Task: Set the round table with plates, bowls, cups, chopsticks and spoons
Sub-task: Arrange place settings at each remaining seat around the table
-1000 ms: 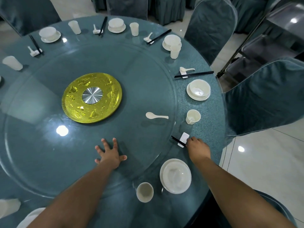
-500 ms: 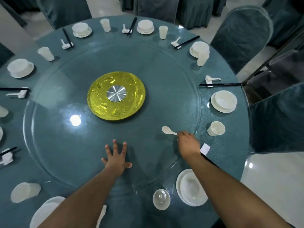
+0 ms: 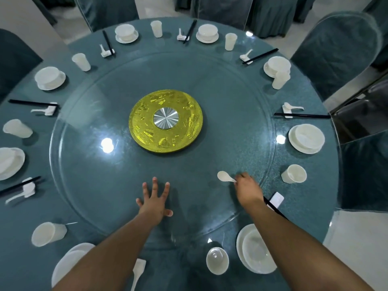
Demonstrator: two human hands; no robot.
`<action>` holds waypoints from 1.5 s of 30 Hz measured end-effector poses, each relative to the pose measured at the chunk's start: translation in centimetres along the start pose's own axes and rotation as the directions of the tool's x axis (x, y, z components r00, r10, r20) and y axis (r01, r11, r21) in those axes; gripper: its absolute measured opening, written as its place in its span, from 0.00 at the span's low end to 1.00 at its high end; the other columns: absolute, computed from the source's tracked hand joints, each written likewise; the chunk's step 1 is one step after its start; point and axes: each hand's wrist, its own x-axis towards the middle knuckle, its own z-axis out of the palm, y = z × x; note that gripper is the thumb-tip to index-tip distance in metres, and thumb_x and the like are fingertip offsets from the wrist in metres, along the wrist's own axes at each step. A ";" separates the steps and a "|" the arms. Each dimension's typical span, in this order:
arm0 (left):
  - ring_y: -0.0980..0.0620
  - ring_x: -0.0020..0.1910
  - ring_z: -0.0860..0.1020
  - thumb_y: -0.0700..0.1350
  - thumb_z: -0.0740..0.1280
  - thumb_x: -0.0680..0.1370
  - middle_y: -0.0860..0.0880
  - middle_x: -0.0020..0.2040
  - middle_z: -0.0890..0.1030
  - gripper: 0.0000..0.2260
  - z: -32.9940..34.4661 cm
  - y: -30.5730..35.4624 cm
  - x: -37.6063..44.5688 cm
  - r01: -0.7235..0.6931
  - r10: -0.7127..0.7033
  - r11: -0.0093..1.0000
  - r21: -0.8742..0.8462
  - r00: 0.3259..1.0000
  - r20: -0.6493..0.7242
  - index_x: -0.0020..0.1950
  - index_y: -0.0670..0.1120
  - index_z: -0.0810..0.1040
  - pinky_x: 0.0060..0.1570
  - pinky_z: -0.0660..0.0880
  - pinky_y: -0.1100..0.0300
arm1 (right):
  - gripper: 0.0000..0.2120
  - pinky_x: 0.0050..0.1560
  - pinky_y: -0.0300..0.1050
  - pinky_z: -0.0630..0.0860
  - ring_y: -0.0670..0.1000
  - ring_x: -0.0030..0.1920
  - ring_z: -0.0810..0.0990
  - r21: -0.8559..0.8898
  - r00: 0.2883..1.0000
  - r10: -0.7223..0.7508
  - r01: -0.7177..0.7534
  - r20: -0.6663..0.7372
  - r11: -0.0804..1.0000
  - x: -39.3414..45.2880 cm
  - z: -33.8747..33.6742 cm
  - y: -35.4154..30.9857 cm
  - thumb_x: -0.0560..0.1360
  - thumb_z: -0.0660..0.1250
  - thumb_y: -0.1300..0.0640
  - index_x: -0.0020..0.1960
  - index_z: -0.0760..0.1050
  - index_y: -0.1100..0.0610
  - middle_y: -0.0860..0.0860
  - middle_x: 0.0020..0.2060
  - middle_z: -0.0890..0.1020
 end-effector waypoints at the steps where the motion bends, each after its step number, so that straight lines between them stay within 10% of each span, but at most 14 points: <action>1: 0.37 0.72 0.25 0.58 0.71 0.74 0.51 0.70 0.19 0.49 0.1 -0.1 0.0 0.006 -0.006 1.000 0.000 1.000 -0.003 0.75 0.64 0.31 0.69 0.49 0.28 | 0.15 0.56 0.52 0.76 0.57 0.58 0.76 0.017 1.000 -0.006 0.006 -0.003 1.000 0.0 -0.1 0.0 0.81 0.56 0.60 0.65 0.74 0.54 0.53 0.61 0.74; 24: 0.34 0.74 0.31 0.58 0.68 0.76 0.46 0.75 0.25 0.45 -0.6 9.8 -2.5 0.057 -0.070 0.986 -0.154 0.995 -0.078 0.78 0.59 0.36 0.69 0.53 0.28 | 0.12 0.55 0.51 0.75 0.59 0.58 0.75 0.109 0.932 0.362 -0.357 -0.031 0.928 -7.0 -1.1 14.2 0.79 0.60 0.60 0.60 0.76 0.58 0.55 0.57 0.75; 45: 0.33 0.75 0.32 0.61 0.67 0.76 0.44 0.76 0.27 0.44 -0.8 16.2 -1.1 0.136 -0.159 0.967 -0.218 0.983 -0.095 0.78 0.57 0.36 0.67 0.53 0.26 | 0.20 0.60 0.50 0.70 0.54 0.62 0.72 -0.012 0.956 0.293 -0.293 -0.024 0.956 -7.2 -0.2 16.3 0.78 0.58 0.60 0.66 0.74 0.45 0.50 0.59 0.77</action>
